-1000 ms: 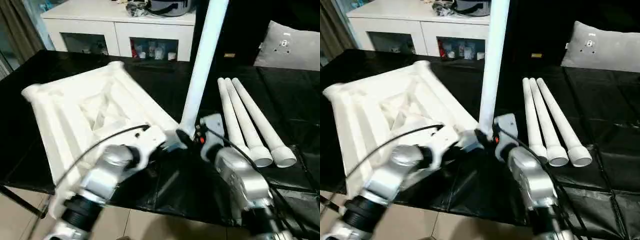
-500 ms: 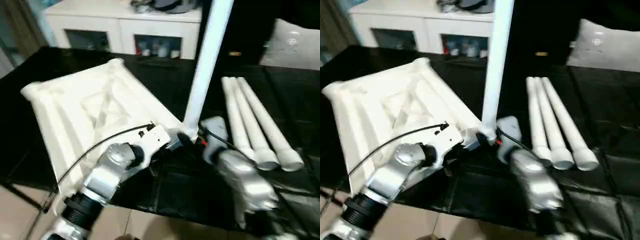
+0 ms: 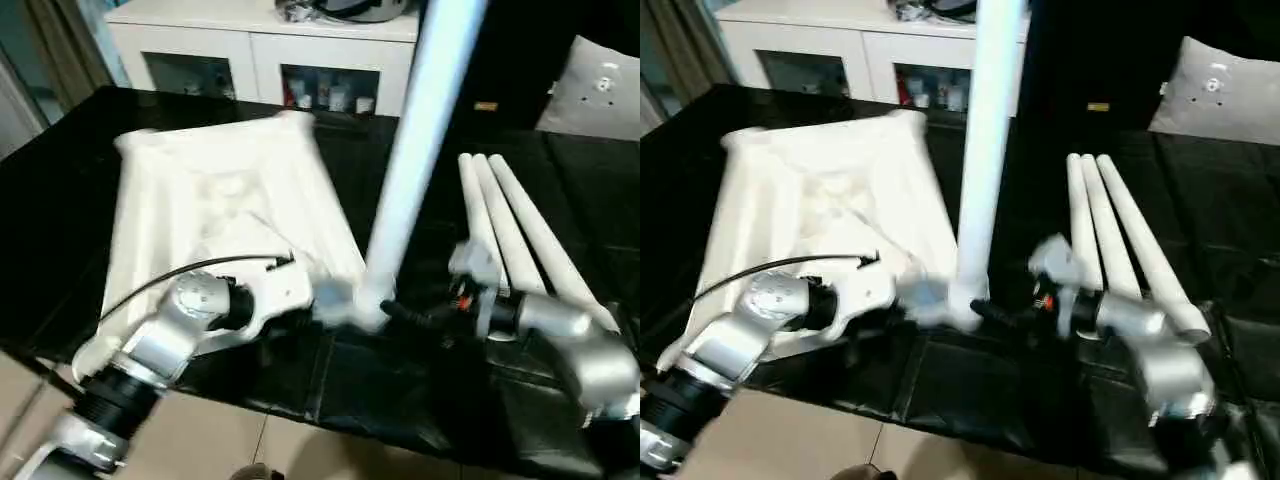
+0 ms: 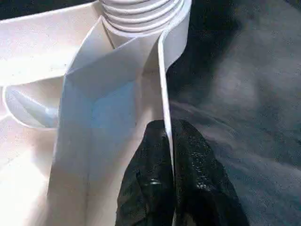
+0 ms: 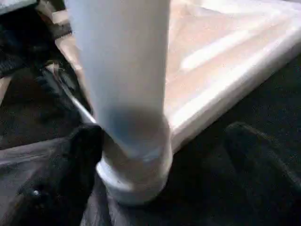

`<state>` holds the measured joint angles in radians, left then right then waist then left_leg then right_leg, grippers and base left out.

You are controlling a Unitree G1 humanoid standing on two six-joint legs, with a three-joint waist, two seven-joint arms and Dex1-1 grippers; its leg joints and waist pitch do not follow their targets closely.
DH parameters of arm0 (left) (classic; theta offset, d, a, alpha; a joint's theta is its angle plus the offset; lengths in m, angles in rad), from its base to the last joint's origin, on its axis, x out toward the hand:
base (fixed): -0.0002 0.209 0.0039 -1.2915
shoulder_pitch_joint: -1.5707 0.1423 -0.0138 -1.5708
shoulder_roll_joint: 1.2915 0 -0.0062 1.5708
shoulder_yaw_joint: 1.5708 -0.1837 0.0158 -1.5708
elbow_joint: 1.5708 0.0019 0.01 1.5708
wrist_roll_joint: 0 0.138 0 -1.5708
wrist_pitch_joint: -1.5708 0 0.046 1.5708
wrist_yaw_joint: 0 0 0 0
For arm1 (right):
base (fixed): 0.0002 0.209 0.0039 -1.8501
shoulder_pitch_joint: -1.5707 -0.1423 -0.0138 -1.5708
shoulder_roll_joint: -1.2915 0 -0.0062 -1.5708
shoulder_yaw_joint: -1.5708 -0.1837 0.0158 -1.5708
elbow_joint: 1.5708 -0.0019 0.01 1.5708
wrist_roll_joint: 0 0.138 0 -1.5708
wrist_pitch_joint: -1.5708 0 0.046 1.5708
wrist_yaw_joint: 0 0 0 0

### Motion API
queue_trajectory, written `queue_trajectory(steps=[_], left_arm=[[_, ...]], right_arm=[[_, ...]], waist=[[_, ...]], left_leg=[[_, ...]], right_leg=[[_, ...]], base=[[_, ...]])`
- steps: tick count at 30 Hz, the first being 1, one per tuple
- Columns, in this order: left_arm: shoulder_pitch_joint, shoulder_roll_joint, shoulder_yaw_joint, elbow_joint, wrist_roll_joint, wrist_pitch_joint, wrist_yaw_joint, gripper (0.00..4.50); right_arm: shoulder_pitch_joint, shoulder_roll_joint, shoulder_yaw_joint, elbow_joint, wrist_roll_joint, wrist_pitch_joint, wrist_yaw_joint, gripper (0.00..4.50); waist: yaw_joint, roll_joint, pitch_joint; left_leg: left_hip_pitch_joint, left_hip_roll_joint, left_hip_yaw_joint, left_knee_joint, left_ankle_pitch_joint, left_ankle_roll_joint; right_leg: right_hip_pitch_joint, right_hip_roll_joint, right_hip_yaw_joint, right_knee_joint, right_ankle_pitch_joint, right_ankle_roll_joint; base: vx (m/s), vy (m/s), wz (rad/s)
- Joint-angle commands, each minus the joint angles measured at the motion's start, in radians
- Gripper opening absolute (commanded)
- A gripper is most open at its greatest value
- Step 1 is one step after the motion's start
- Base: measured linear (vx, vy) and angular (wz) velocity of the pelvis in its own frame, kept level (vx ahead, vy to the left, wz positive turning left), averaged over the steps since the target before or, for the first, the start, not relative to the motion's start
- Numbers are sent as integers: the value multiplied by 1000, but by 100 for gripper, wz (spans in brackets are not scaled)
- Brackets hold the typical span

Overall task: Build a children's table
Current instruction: Rotate leg to tighten

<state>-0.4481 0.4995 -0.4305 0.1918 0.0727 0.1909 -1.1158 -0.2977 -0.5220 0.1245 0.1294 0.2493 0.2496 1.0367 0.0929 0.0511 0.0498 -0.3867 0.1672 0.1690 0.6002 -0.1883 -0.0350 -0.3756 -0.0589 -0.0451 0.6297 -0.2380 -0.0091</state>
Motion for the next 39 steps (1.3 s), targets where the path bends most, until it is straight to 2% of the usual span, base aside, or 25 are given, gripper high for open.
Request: queue_trajectory(steps=[1, 2, 5, 7, 10, 13, 16, 17, 21, 22, 29, 31, 32, 33, 34, 35, 36, 37, 38, 39], left_arm=[[-14, 17, -50, 6, 16, -44, -66, 0], [-23, 32, -62, 15, 18, -66, -98, 0], [-28, 36, -66, 19, 17, -76, -113, 0], [-39, 39, -71, 31, 16, -94, -133, 0], [-47, 40, -74, 42, 17, -113, -140, 0], [-53, 37, -76, 58, 19, -135, -148, 0], [-53, 36, -76, 61, 21, -140, -151, 0], [-54, 35, -76, 64, 22, -143, -153, 0], [-53, 37, -74, 72, 20, -156, -155, 0], [-52, 37, -73, 73, 19, -157, -156, 0], [-21, 20, -39, 46, -10, -110, -118, 0], [2, -8, -11, 16, -23, -56, -57, 0], [10, -28, 5, 2, -25, -21, -15, 0], [16, -48, 19, -9, -23, 15, 26, 0], [21, -73, 32, -22, -22, 61, 71, 0], [21, -73, 32, -22, -22, 61, 71, 0], [28, -114, 53, -45, -19, 129, 141, 0], [28, -155, 71, -57, -14, 180, 200, 0], [27, -184, 82, -65, -10, 214, 240, 0], [24, -217, 95, -68, -3, 246, 285, 0]], right_arm=[[-10, -10, 22, 10, -9, -12, 21, 444], [-18, -18, 49, 12, -10, -25, 67, 444], [-22, -17, 61, 11, -3, -13, 92, 444], [-34, -13, 80, 23, -7, -8, 127, 417], [-40, -11, 99, 35, -16, -12, 142, 404], [-51, -2, 109, 57, -17, -14, 148, 366], [-52, -1, 115, 62, -20, -12, 154, 357], [-51, 0, 117, 62, -21, -10, 156, 329], [-43, 10, 113, 63, -4, 7, 160, 311], [-41, 12, 111, 61, 5, 15, 163, 288], [12, 57, 87, 21, 67, 65, 130, 273], [37, 110, 76, 7, 70, 84, 51, 272], [43, 142, 74, 8, 57, 89, -1, 272], [45, 173, 72, 14, 39, 90, -56, 272], [43, 215, 67, 30, 15, 92, -129, 272], [43, 215, 67, 30, 15, 92, -129, 272], [37, 274, 57, 55, -9, 97, -228, 272], [32, 324, 41, 75, -15, 109, -303, 272], [29, 357, 31, 87, -18, 118, -352, 272], [24, 387, 25, 101, -32, 117, -404, 271]], waist=[[-2, 0, -63], [-1, -3, -65], [-1, -2, -66], [2, -8, -67], [6, -7, -66], [7, -8, -67], [8, -8, -67], [8, -8, -68], [9, -6, -68], [10, -7, -68], [11, -6, -69], [9, -6, -66], [6, -5, -62], [1, -4, -58], [-2, -5, -59], [-13, -6, -53], [-23, -6, -51], [-30, -10, -50], [-36, -8, -49], [-41, -14, -48]], left_leg=[[21, 66, -22, -63, -118, 78], [19, 65, -23, -62, -114, 77], [20, 67, -22, -61, -104, 81], [19, 66, -21, -61, -100, 86], [19, 67, -20, -60, -105, 84], [19, 66, -20, -60, -104, 79], [19, 66, -20, -60, -101, 78], [19, 67, -21, -60, -97, 79], [18, 66, -21, -59, -96, 82], [19, 67, -20, -59, -97, 81], [19, 68, -21, -60, -97, 78], [18, 68, -21, -63, -111, 73], [21, 69, -21, -67, -134, 59], [21, 64, -22, -71, -173, 43], [23, 66, -22, -72, -187, 30], [21, 63, -24, -78, -212, 11], [21, 62, -26, -82, -243, -7], [21, 62, -26, -84, -249, -14], [24, 59, -28, -84, -272, -24], [25, 59, -27, -84, -281, -24]], right_leg=[[40, -88, 46, -66, 49, -266], [42, -88, 44, -65, 54, -267], [41, -88, 44, -61, 77, -272], [42, -89, 44, -61, 72, -275], [40, -89, 44, -62, 51, -274], [41, -89, 44, -62, 41, -273], [41, -89, 44, -61, 44, -271], [41, -89, 44, -60, 47, -270], [41, -89, 43, -60, 51, -270], [40, -89, 43, -60, 48, -270], [40, -89, 43, -59, 54, -272], [39, -90, 43, -61, 31, -271], [35, -90, 44, -65, -4, -272], [36, -91, 43, -74, -77, -263], [36, -92, 45, -74, -101, -258], [35, -91, 44, -79, -162, -247], [35, -91, 45, -84, -224, -229], [35, -91, 46, -85, -238, -226], [32, -92, 45, -91, -290, -213], [30, -92, 47, -95, -310, -207]], base=[[0, 0, 0], [0, 0, 0], [0, 0, 0], [0, 0, 0], [0, 0, 0], [0, 0, 0], [0, 0, 0], [0, 0, 0], [0, 0, 0], [0, 0, 0], [0, 0, 0], [0, 0, 0], [0, 0, 0], [0, 0, 0], [0, 0, 0], [0, 0, 0], [0, 0, 0], [0, 0, 0], [0, 0, 0], [0, 0, 0]])
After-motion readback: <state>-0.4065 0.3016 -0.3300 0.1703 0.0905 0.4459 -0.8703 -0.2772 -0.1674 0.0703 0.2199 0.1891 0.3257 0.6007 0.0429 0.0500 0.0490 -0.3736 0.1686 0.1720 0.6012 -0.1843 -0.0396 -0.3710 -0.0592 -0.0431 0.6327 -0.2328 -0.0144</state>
